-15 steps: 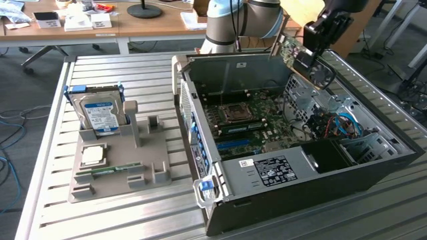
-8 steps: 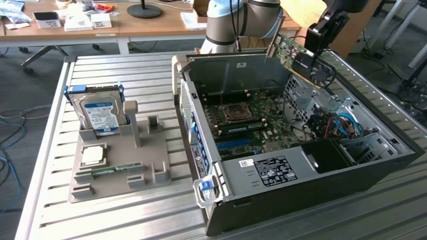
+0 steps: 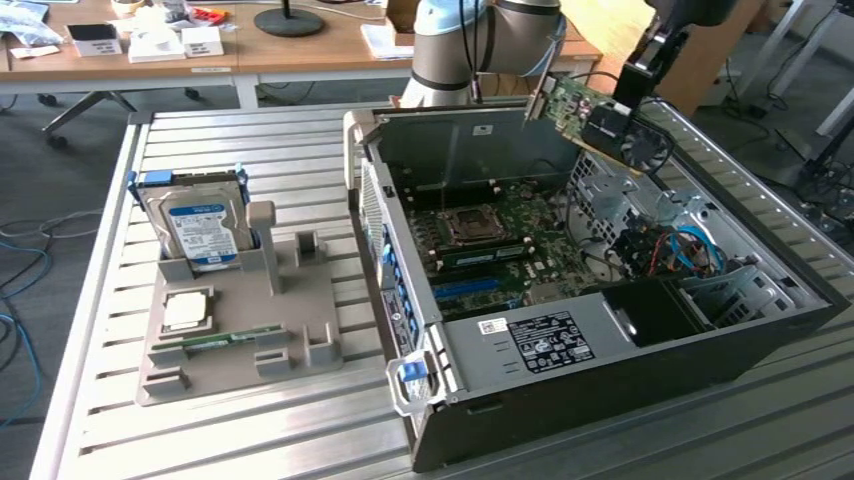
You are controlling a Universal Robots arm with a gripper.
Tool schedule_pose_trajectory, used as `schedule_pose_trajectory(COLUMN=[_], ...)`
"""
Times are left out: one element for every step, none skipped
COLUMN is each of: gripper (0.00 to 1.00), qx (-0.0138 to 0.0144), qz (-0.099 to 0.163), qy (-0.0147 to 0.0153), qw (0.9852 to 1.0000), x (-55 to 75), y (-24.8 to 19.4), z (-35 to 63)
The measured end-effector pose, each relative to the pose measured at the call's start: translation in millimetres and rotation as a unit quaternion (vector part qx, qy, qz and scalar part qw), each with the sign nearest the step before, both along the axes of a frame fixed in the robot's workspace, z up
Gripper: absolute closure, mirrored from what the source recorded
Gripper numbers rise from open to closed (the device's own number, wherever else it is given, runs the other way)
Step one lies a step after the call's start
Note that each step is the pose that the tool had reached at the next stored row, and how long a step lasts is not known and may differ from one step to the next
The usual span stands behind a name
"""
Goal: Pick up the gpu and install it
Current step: 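Insert the gpu into the slot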
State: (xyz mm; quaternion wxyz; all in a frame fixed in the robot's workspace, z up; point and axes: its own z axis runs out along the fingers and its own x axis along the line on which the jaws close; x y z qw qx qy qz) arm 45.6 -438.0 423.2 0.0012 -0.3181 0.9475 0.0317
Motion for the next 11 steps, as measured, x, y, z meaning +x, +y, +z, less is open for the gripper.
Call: schedule_pose_trajectory(gripper=[0.73, 0.73, 0.73, 0.73, 0.73, 0.73, 0.73, 0.73, 0.73, 0.73, 0.73], qx=[0.0000, 0.0000, 0.0000, 0.0000, 0.0000, 0.0000, 0.0000, 0.0000, 0.0000, 0.0000, 0.0000], qz=[0.009, 0.019, 0.028, 0.036, 0.045, 0.054, 0.063, 0.071, 0.081, 0.089, 0.098], qy=[0.0000, 0.0000, 0.0000, 0.0000, 0.0000, 0.0000, 0.0000, 0.0000, 0.0000, 0.0000, 0.0000], qw=[1.0000, 0.9998, 0.9996, 0.9993, 0.9990, 0.9985, 0.9980, 0.9974, 0.9967, 0.9960, 0.9952], x=[0.0, 0.0, 0.0, 0.0, 0.0, 0.0, 0.0, 0.0, 0.0, 0.0, 0.0], y=[0.0, 0.0, 0.0, 0.0, 0.0, 0.0, 0.0, 0.0, 0.0, 0.0, 0.0], z=[-0.1, -0.1, -0.1, -0.1, -0.2, -0.2, -0.2, -0.2, -0.3, -0.3, -0.4])
